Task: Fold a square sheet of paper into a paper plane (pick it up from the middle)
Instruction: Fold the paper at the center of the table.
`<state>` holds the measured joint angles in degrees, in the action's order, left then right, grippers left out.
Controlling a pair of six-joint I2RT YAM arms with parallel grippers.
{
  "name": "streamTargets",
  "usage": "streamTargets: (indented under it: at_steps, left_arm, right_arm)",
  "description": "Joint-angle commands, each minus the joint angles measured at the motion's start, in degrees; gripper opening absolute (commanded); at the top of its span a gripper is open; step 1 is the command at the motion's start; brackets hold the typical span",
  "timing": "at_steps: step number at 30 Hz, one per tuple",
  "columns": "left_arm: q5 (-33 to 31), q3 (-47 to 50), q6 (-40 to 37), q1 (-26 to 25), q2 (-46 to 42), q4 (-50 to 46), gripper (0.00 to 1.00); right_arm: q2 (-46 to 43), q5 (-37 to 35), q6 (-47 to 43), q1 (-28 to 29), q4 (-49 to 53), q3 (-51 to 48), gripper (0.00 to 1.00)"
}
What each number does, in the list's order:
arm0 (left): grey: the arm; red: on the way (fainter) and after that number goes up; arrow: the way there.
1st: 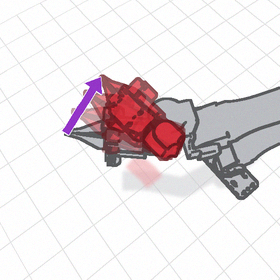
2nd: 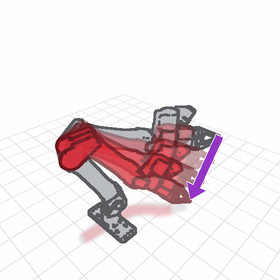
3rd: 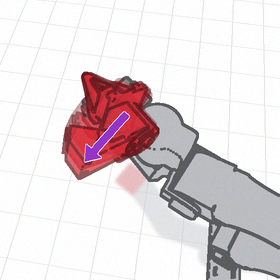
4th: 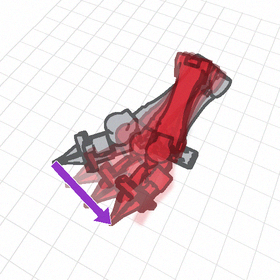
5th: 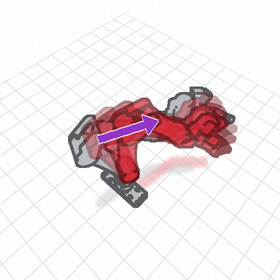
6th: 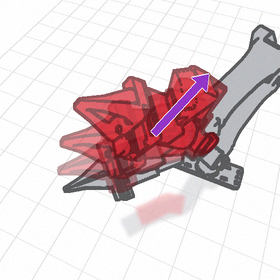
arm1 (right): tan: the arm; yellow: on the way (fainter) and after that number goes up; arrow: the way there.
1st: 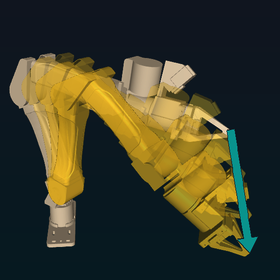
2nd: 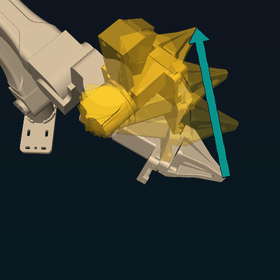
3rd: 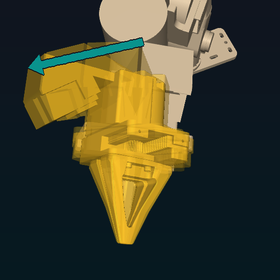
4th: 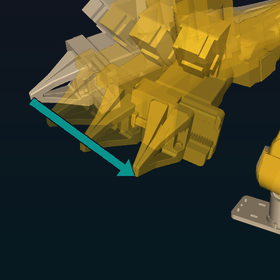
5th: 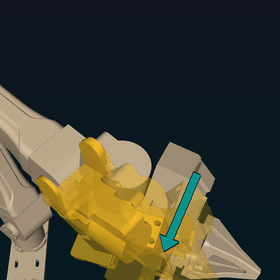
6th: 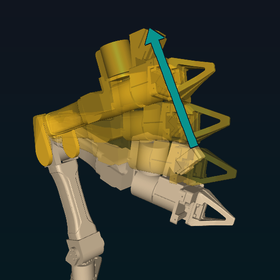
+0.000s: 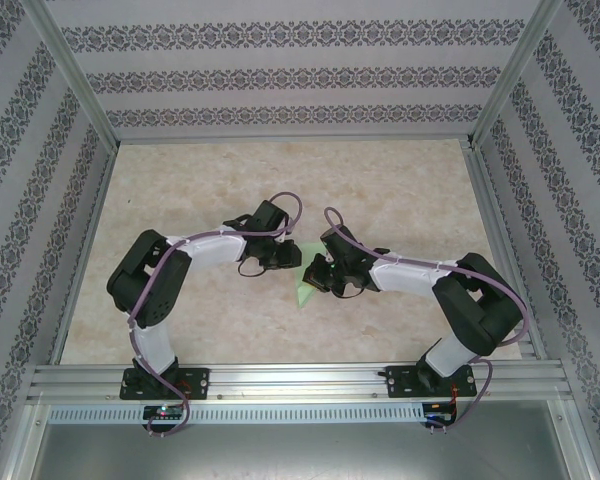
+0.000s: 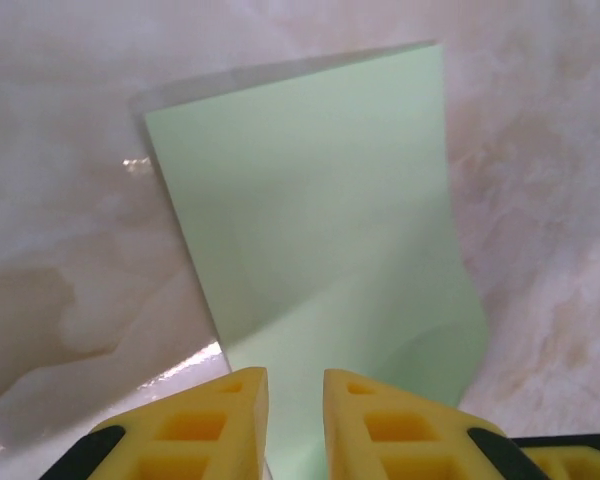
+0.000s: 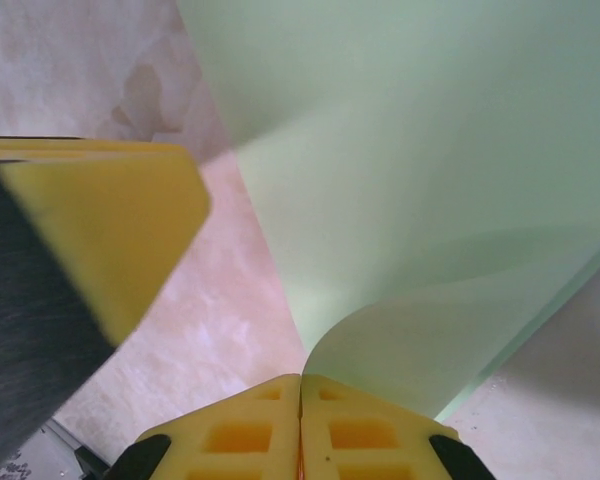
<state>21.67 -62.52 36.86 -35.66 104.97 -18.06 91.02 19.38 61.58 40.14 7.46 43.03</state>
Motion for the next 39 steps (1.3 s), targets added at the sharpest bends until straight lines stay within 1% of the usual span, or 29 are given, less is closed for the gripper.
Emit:
streamTargets:
  at_steps: [1, 11, 18, 29, 39]
  left_arm:
    - [-0.9, -1.9, -0.3, -0.2, 0.0, 0.7, 0.23]
    - [2.3, -2.7, 0.0, -0.2, 4.8, 1.1, 0.22]
    - [2.2, -2.9, -0.5, -0.2, 5.8, 0.1, 0.22]
    - [1.5, -2.4, -0.4, -0.2, 5.9, -0.2, 0.22]
    - [1.7, -2.4, -0.2, -0.2, 6.2, -0.2, 0.22]
  right_arm:
    - [0.6, -2.4, -0.5, 0.7, 0.1, 1.2, 0.08]
    - [1.8, -2.7, -1.4, 1.3, 1.5, 1.8, 0.09]
    - [3.3, -2.7, -2.0, 2.2, 2.6, 2.2, 0.09]
    - [2.2, -5.2, -0.6, 2.0, -0.2, 1.3, 0.09]
    - [3.4, -4.9, -1.0, 2.0, 0.0, 1.5, 0.09]
